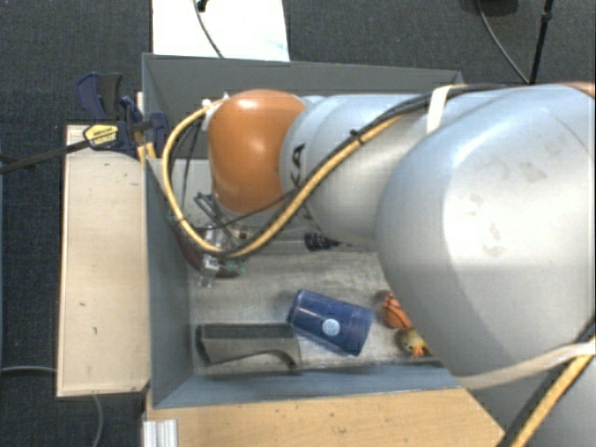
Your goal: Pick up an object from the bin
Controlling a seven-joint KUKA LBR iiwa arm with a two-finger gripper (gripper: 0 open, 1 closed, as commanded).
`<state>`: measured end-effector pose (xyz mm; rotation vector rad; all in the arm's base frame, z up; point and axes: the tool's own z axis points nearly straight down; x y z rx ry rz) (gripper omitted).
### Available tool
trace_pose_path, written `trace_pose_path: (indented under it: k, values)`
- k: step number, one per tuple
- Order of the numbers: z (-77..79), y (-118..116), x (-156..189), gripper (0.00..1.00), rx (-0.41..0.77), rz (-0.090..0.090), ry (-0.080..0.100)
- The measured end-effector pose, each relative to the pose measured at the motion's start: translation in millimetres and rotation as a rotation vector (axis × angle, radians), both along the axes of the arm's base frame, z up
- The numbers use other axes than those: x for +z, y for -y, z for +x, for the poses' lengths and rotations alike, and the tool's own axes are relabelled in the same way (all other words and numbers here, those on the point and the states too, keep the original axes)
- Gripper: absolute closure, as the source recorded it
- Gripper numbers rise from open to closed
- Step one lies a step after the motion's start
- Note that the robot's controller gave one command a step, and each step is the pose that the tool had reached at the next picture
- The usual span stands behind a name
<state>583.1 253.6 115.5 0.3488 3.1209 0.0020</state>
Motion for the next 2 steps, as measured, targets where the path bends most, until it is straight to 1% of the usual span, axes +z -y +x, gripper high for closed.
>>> trace_pose_path:
  k: [1, 2]
  values:
    - [-0.8, 0.5, 17.8, 1.0, 0.0, -0.002, -0.005]
    - [0.4, 0.0, 38.3, 1.0, -0.001, 0.0, 0.0]
